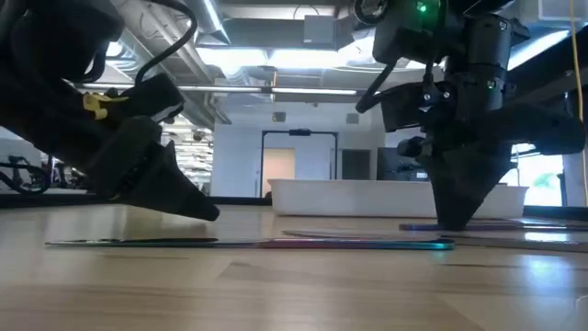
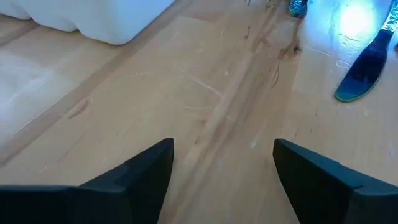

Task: Sort silverware
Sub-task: Put the blue knife on the white silverware tray

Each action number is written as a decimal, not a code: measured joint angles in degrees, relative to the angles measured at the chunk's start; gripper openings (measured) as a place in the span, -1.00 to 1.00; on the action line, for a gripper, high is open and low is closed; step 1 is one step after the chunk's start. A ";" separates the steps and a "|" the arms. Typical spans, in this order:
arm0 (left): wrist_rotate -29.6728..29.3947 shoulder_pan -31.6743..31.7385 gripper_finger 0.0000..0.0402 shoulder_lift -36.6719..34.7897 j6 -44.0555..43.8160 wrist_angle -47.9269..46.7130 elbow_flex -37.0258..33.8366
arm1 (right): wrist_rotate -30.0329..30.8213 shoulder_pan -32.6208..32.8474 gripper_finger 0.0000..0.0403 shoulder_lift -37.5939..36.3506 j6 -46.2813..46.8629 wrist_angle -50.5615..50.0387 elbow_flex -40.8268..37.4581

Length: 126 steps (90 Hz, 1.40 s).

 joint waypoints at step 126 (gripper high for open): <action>0.24 0.50 0.31 0.00 0.11 0.00 0.02 | -0.28 -0.03 -0.34 0.11 -3.15 -7.89 2.93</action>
